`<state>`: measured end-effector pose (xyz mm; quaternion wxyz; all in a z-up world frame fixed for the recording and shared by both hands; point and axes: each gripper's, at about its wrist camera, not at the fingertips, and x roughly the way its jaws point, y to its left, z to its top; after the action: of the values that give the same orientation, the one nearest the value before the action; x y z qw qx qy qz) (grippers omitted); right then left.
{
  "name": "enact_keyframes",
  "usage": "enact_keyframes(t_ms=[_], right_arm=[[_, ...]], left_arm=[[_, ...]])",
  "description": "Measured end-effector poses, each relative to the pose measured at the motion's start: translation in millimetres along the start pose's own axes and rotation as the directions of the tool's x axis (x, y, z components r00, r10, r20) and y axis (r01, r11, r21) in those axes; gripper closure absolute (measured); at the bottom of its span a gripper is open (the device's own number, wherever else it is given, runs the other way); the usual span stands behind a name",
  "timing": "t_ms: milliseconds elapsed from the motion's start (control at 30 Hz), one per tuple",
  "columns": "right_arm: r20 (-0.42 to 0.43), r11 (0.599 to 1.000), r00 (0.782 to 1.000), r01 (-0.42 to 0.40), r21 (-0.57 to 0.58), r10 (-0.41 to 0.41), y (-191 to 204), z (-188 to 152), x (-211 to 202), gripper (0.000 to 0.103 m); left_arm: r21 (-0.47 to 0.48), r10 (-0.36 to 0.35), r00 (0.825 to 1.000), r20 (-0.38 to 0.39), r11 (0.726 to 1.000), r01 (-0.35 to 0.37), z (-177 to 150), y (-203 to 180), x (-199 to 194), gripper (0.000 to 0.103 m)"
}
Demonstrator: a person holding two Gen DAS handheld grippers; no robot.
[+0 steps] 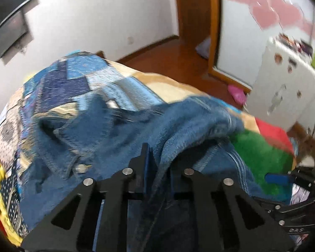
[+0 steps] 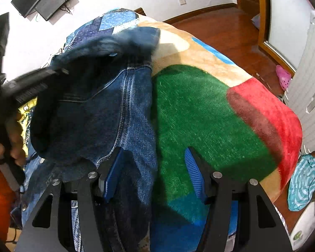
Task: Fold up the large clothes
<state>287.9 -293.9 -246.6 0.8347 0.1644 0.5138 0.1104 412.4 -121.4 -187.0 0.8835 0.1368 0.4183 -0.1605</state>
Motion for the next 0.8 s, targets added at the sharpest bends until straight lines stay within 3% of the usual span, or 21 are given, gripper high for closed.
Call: enact_keyframes(t_ms=[167, 333, 500, 600, 733, 767, 800], right_arm=[[-0.001, 1.000, 1.000, 0.014, -0.005, -0.014, 2.7, 1.2, 0.5, 0.047], [-0.008, 0.999, 0.999, 0.038, -0.016, -0.038, 6.6, 2.3, 1.7, 0.047], [-0.014, 0.998, 0.998, 0.059, -0.022, -0.059, 10.5, 3.9, 3.2, 0.047], [-0.017, 0.997, 0.997, 0.074, -0.014, -0.075, 12.1, 4.9, 4.0, 0.047], [-0.014, 0.995, 0.995, 0.101, -0.009, -0.102, 15.3, 5.8, 4.5, 0.047], [-0.014, 0.995, 0.994, 0.104, -0.006, -0.104, 15.6, 5.7, 4.6, 0.047], [-0.015, 0.994, 0.994, 0.106, -0.003, -0.106, 15.8, 5.9, 4.4, 0.047]], left_arm=[[-0.119, 0.044, 0.998, 0.052, 0.992, -0.038, -10.2, 52.7, -37.8, 0.092], [-0.218, 0.116, 0.993, 0.031, 0.970, -0.107, -54.6, 96.8, -56.7, 0.091], [-0.363, 0.182, 0.983, -0.038, 0.914, -0.183, -108.1, 144.5, -66.9, 0.092], [-0.437, 0.132, 0.988, -0.086, 0.886, -0.157, -128.4, 170.1, -66.7, 0.092], [-0.368, 0.128, 0.988, -0.089, 0.918, -0.151, -119.6, 164.7, -73.1, 0.089], [-0.342, 0.116, 0.990, -0.086, 0.929, -0.139, -113.1, 159.4, -74.7, 0.081], [-0.328, 0.100, 0.992, -0.077, 0.937, -0.120, -108.4, 155.8, -76.1, 0.067]])
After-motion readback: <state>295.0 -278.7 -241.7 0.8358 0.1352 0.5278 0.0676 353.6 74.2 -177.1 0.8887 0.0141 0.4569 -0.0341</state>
